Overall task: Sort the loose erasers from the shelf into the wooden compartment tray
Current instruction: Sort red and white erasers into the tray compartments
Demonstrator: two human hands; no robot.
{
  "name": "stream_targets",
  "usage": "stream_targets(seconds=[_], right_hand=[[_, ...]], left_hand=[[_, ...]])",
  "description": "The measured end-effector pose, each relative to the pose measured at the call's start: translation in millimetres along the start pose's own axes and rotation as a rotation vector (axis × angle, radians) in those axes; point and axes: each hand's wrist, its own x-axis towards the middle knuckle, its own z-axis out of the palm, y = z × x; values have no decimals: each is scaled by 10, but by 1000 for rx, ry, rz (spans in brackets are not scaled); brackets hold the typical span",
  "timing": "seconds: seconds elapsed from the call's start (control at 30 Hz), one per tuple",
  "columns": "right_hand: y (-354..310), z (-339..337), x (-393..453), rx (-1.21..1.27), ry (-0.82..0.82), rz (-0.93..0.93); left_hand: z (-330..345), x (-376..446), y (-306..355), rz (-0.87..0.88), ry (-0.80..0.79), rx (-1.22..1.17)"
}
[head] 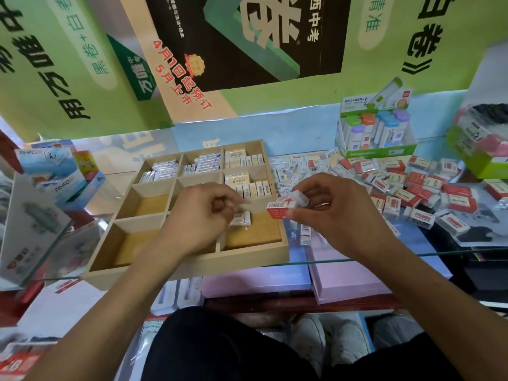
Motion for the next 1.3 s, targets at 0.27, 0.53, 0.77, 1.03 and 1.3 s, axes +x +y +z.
stream_targets(seconds=[0.27, 0.53, 0.77, 1.03, 1.3], right_hand=[[-41, 179, 42, 204, -7, 79], [22, 32, 32, 54, 131, 95], [21, 17, 0, 28, 129, 54], [2, 50, -15, 7, 83, 27], [-1, 47, -53, -1, 88, 13]], left_hand=[[33, -33, 184, -8, -89, -327], [183, -16, 88, 106, -13, 90], [303, 91, 113, 118, -115, 145], [332, 100, 95, 120, -76, 162], [303, 54, 112, 191, -20, 251]])
